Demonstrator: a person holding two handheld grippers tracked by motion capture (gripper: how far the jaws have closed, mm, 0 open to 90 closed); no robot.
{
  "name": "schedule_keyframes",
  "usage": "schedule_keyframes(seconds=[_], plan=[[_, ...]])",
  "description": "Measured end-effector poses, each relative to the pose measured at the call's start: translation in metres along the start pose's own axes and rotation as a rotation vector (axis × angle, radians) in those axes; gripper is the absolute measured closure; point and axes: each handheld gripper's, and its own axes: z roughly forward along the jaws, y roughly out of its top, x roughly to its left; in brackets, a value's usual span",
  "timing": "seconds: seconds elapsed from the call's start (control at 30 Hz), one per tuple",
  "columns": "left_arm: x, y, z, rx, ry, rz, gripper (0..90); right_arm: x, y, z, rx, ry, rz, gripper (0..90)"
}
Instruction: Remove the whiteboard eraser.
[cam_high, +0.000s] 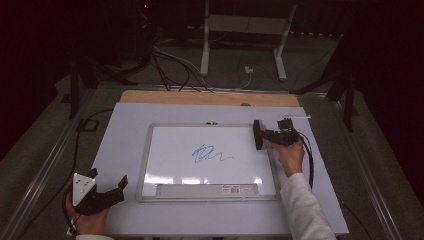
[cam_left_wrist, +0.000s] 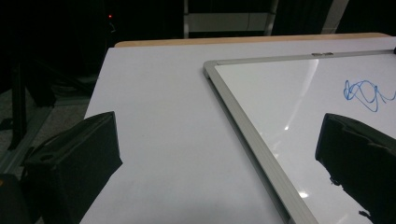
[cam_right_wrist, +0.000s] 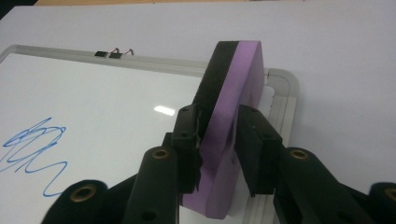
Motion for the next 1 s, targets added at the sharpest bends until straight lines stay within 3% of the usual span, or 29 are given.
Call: schedule_keyframes(seconds=[0.03, 0.07, 0.23, 0.33, 0.47, 0.6, 1.0], plan=[[0.0, 0.0, 0.0, 0.0, 0.0, 0.0, 0.7, 0.0, 0.0, 0.0, 0.0, 0.0, 0.0, 68.4], [0.0, 0.0, 0.0, 0.0, -0.001, 0.0, 0.7, 0.0, 0.0, 0.001, 0.015, 0.008, 0.026, 61.2], [0.0, 0.0, 0.0, 0.0, -0.001, 0.0, 0.7, 0.001, 0.0, 0.005, 0.025, 0.016, 0.045, 53.7], [0.0, 0.0, 0.0, 0.001, -0.002, 0.0, 0.7, 0.004, 0.0, 0.012, 0.048, 0.029, 0.071, 40.8], [0.0, 0.0, 0.0, 0.001, 0.0, 0.0, 0.7, 0.003, -0.003, 0.018, 0.07, 0.05, 0.104, 32.5], [0.0, 0.0, 0.0, 0.001, 0.001, 0.001, 0.7, 0.004, -0.006, 0.024, 0.092, 0.075, 0.102, 40.0], [0.0, 0.0, -0.001, -0.002, 0.004, 0.005, 0.7, 0.01, -0.002, 0.012, 0.038, 0.04, 0.065, 40.8]])
